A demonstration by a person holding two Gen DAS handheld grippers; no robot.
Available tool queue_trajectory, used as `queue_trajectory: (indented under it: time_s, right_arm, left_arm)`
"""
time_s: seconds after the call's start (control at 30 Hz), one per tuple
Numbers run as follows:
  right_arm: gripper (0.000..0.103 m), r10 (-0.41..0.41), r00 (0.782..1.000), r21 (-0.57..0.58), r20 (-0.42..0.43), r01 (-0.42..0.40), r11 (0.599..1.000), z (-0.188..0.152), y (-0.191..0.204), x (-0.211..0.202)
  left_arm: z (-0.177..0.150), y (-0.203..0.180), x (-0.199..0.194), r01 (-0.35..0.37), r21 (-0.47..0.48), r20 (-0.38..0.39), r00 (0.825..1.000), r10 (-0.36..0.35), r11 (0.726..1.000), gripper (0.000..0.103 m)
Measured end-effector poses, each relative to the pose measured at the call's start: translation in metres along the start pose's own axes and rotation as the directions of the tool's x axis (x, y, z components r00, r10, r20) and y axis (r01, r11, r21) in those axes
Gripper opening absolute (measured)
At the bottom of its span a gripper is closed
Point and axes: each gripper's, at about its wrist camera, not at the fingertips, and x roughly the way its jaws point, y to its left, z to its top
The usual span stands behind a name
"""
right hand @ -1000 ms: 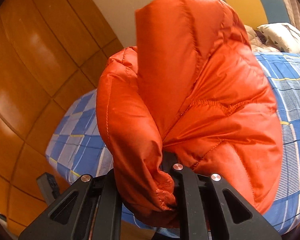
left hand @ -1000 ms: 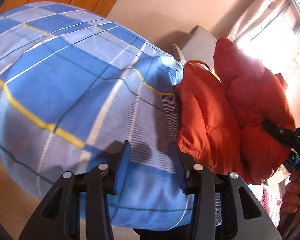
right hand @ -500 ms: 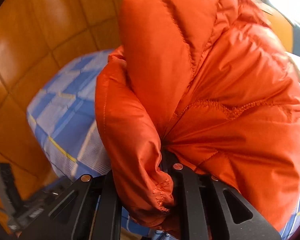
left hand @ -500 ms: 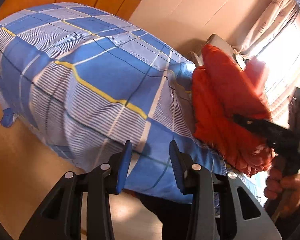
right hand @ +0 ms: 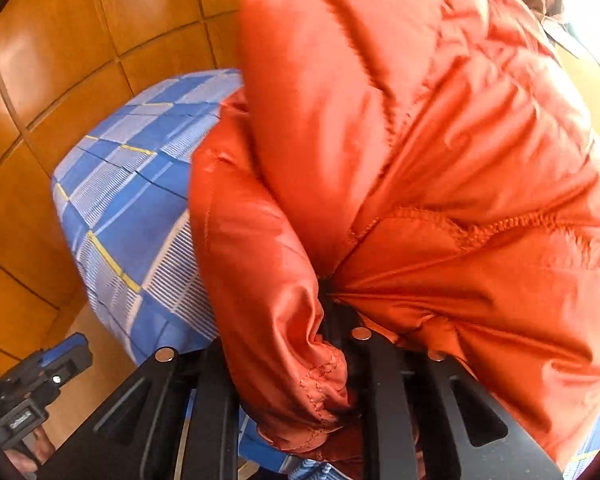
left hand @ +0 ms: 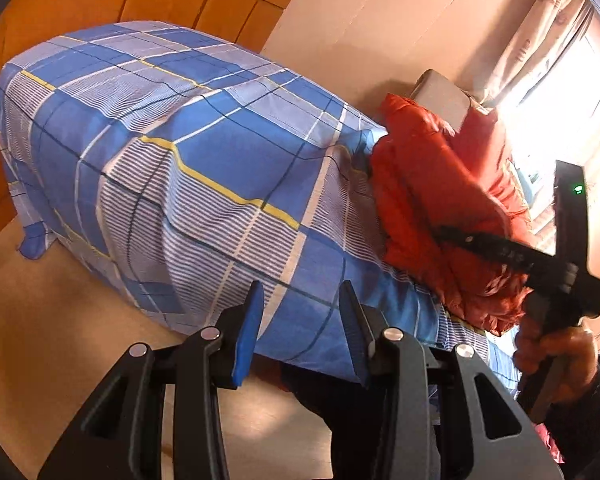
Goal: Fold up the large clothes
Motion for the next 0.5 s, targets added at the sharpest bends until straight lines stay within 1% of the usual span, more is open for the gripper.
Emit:
queue_trajectory:
  time_s: [0.13, 0.17, 0.2, 0.23, 0.27, 0.3, 0.37, 0.5]
  right_arm:
    - [0.025, 0.013, 1.000, -0.026, 0.026, -0.012, 1.000, 0.005, 0.002, -0.015]
    - [0.027, 0.017, 0.999, -0.032, 0.031, -0.016, 0.999, 0.006, 0.003, -0.018]
    - [0.036, 0.027, 0.999, -0.042, 0.042, -0.025, 0.999, 0.006, 0.003, -0.024]
    - [0.041, 0.041, 0.998, -0.046, 0.049, -0.039, 0.998, 0.007, 0.003, -0.027]
    - [0.053, 0.056, 0.997, -0.055, 0.058, -0.052, 0.997, 0.007, 0.004, -0.031]
    - [0.058, 0.065, 0.996, -0.061, 0.067, -0.061, 0.996, 0.008, 0.004, -0.034]
    - [0.058, 0.071, 0.993, -0.092, 0.098, -0.062, 0.994, 0.009, 0.010, -0.042]
    - [0.059, 0.092, 0.989, -0.110, 0.112, -0.080, 0.991, 0.010, 0.014, -0.047]
  left_arm:
    - [-0.001, 0.002, -0.005, -0.026, 0.006, 0.002, 1.000, 0.026, 1.000, 0.038]
    - [-0.001, 0.003, -0.007, -0.031, 0.006, 0.002, 1.000, 0.031, 1.000, 0.038]
    - [-0.002, 0.004, -0.009, -0.042, 0.004, 0.002, 0.999, 0.042, 0.999, 0.038]
    - [-0.003, 0.006, -0.011, -0.052, -0.001, -0.001, 0.999, 0.052, 0.999, 0.038]
    - [-0.004, 0.008, -0.012, -0.060, -0.005, -0.001, 0.998, 0.060, 0.998, 0.038]
    - [-0.005, 0.009, -0.014, -0.070, -0.006, -0.001, 0.998, 0.070, 0.998, 0.038]
    - [-0.007, 0.014, -0.018, -0.093, -0.014, -0.001, 0.996, 0.093, 0.996, 0.038]
    - [-0.012, 0.027, -0.026, -0.143, -0.039, -0.004, 0.990, 0.143, 0.989, 0.039]
